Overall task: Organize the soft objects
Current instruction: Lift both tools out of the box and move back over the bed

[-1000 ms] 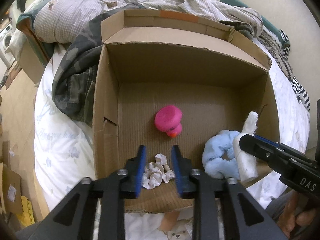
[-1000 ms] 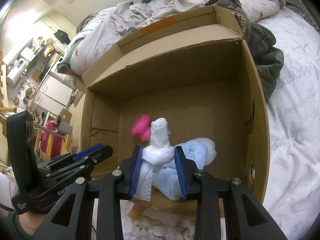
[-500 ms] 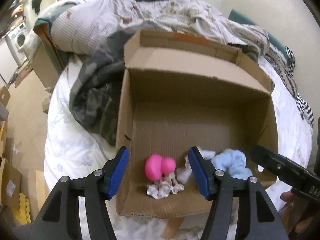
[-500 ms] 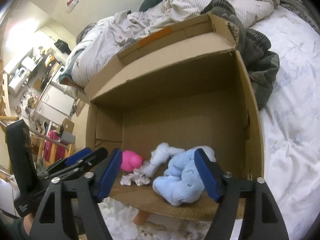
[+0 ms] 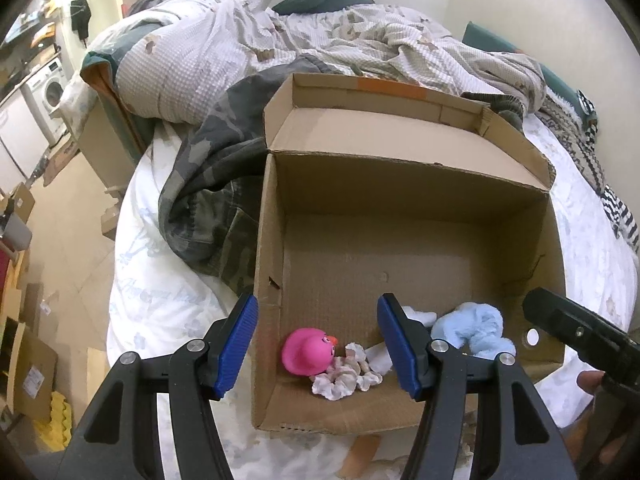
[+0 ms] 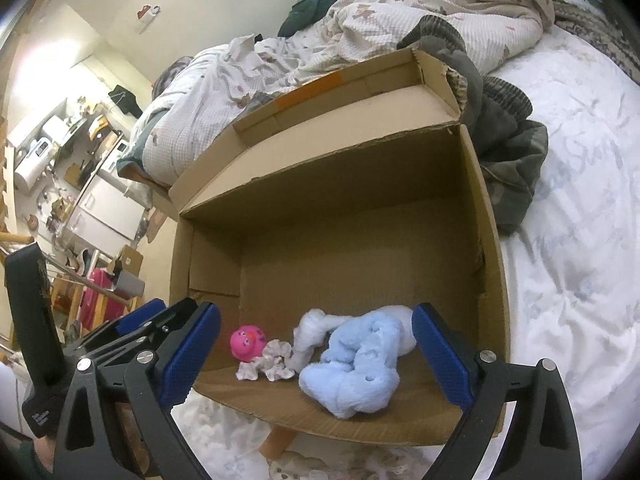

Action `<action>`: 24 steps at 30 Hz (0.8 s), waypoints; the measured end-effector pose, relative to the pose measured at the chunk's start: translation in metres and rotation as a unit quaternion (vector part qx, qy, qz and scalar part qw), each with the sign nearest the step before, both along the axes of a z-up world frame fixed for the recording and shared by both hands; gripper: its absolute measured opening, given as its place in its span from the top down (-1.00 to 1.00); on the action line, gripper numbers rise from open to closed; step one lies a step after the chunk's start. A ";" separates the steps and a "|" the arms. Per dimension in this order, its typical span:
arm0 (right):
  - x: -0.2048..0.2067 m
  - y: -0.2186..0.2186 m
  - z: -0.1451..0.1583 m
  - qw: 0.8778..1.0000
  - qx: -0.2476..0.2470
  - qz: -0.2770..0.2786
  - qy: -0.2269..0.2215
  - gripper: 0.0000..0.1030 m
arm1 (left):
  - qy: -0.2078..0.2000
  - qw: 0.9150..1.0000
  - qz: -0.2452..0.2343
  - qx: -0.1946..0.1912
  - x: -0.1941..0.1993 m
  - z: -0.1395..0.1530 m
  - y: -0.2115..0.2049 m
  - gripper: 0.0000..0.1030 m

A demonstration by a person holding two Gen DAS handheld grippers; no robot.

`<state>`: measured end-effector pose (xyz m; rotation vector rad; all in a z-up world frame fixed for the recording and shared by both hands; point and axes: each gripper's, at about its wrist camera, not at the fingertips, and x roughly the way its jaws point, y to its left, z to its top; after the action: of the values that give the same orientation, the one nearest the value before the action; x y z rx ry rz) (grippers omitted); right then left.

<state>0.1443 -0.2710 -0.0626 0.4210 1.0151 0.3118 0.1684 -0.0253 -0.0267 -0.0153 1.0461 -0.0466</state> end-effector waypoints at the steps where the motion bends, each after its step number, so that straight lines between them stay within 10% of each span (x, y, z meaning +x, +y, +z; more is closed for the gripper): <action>1: -0.001 0.001 0.000 1.000 -0.002 0.001 0.000 -0.99 | 0.000 1.000 0.002 0.004 -0.001 0.000 0.001 -0.15; 24: -0.047 -0.001 0.022 0.999 -0.031 0.005 -0.022 -0.99 | -0.013 1.000 0.023 0.007 -0.059 0.015 0.040 -0.15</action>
<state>0.0975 -0.2721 -0.0402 0.3525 0.9821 0.2958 0.1094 0.0150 -0.0122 -0.0251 1.0193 0.0022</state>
